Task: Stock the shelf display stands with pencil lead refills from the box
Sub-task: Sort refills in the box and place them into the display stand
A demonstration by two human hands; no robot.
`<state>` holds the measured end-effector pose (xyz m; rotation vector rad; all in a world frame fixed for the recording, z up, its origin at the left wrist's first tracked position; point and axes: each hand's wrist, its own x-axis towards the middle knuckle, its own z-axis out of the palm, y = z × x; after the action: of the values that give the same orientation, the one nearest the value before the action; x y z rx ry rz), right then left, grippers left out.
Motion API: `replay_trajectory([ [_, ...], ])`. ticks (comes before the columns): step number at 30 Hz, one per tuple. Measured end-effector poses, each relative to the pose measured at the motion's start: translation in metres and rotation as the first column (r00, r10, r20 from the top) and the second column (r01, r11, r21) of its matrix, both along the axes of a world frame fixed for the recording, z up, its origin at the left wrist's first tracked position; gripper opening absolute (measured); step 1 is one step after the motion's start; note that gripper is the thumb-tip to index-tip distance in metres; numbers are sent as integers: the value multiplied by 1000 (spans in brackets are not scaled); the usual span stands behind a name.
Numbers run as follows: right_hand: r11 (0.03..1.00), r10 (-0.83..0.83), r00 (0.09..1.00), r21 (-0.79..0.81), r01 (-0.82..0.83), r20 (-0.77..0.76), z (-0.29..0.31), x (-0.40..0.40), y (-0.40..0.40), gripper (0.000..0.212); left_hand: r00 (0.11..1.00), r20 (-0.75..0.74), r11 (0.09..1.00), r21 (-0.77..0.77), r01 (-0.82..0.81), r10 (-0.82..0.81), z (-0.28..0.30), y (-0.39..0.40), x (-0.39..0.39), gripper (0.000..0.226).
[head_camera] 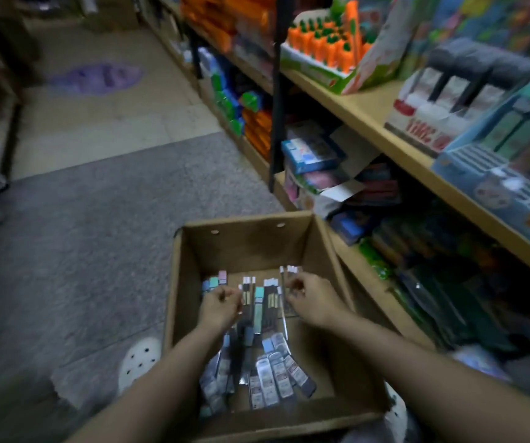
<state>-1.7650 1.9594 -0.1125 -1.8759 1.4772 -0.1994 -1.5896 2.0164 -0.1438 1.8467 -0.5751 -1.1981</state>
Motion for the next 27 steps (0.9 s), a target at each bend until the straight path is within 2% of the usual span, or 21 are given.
replay_trajectory([
  [2, 994, -53, 999, 91, 52, 3, -28, 3, 0, 22, 996, 38, 991, 111, -81, 77, -29, 15, 3, 11],
  [4, 986, -90, 996, 143, 91, -13, -55, 6, 2, 26, 983, 173, 970, 221, -100, 62, -52, 26, 3, 17],
  [6, 981, -88, 995, 171, 94, -45, -80, 7, 4, 32, 934, 339, 957, 291, 8, -111, -70, 32, 2, 37],
  [8, 978, -52, 996, 200, 67, -77, -101, 9, 3, 43, 807, 484, 919, 353, 174, -339, -81, 28, 1, 53],
  [9, 975, -36, 995, 214, 55, -91, -110, 11, 1, 48, 769, 511, 906, 368, 209, -384, -85, 22, 1, 59],
  [13, 974, 14, 989, 225, 20, -148, -137, 29, -10, 61, 743, 527, 885, 424, 192, -413, -99, -8, 5, 67],
  [17, 976, 72, 984, 214, -36, -163, -155, 53, -23, 77, 670, 559, 839, 512, 185, -489, -123, -13, 6, 77],
  [20, 978, 122, 974, 193, -84, -190, -166, 72, -36, 87, 611, 598, 838, 496, 227, -519, -135, -5, 0, 78],
  [22, 978, 103, 976, 197, -65, -191, -171, 79, -45, 88, 606, 603, 842, 481, 243, -519, -138, -2, -7, 78],
  [27, 992, 71, 975, 120, -46, -211, -175, 74, -47, 80, 523, 623, 813, 464, 352, -582, -140, 0, -22, 80],
])
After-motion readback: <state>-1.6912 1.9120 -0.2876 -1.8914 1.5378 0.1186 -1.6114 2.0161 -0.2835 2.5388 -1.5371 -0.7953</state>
